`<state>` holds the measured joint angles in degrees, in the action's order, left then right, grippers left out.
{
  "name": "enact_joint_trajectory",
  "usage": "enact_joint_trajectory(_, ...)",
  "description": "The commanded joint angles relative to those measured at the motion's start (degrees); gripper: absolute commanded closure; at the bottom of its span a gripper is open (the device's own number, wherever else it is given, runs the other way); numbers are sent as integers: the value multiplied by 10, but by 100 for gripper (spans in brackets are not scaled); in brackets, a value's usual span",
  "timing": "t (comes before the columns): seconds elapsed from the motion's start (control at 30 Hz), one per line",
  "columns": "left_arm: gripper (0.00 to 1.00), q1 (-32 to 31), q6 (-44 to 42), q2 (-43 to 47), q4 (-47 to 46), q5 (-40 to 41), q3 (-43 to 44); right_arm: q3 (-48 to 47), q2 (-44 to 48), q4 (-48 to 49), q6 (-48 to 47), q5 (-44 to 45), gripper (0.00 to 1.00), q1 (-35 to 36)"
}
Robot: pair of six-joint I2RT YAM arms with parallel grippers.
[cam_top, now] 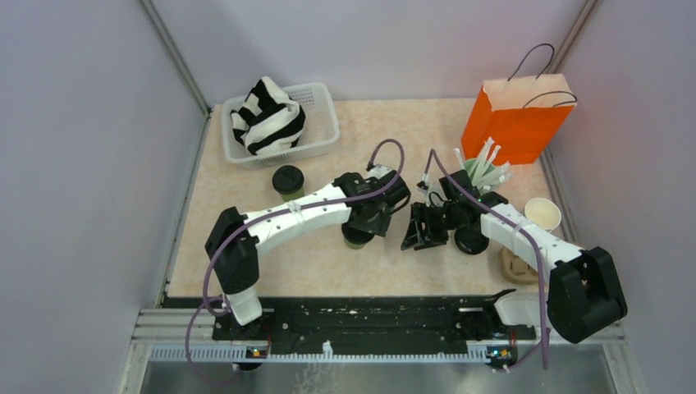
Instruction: Pack the takeout coffee
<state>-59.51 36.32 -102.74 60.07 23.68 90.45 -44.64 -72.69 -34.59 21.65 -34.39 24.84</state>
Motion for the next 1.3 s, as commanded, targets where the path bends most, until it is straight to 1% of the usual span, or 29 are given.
enact_joint_trajectory(0.0, 13, 53, 19, 51, 33, 40, -74, -3, 7, 19, -1, -7, 48, -4)
enact_joint_trajectory(0.17, 14, 138, 4, 134, -10, 32, -161, -3, 0, 22, -2, -14, 48, -4)
enact_joint_trajectory(0.4, 13, 243, -19, 239, -46, 39, -248, -6, -5, 22, -5, -15, 48, -5)
enact_joint_trajectory(0.53, 13, 296, -37, 280, -76, 33, -282, -6, -6, 25, -2, -15, 48, -4)
enact_joint_trajectory(0.63, 13, 330, -57, 302, -114, 6, -303, -5, -5, 25, -1, -16, 48, -4)
enact_joint_trajectory(0.87, 13, 363, -64, 328, -143, -31, -319, -14, -4, 17, -2, -16, 48, -5)
enact_joint_trajectory(0.93, 11, 364, -64, 329, -141, -33, -321, -23, -4, 11, -2, -17, 48, -5)
enact_joint_trajectory(1.03, 3, 365, -62, 331, -133, -34, -324, -45, -4, -3, -6, -13, 47, -4)
enact_joint_trajectory(1.27, 2, 365, -65, 351, -123, -42, -311, -117, -16, -57, -27, 13, 44, -4)
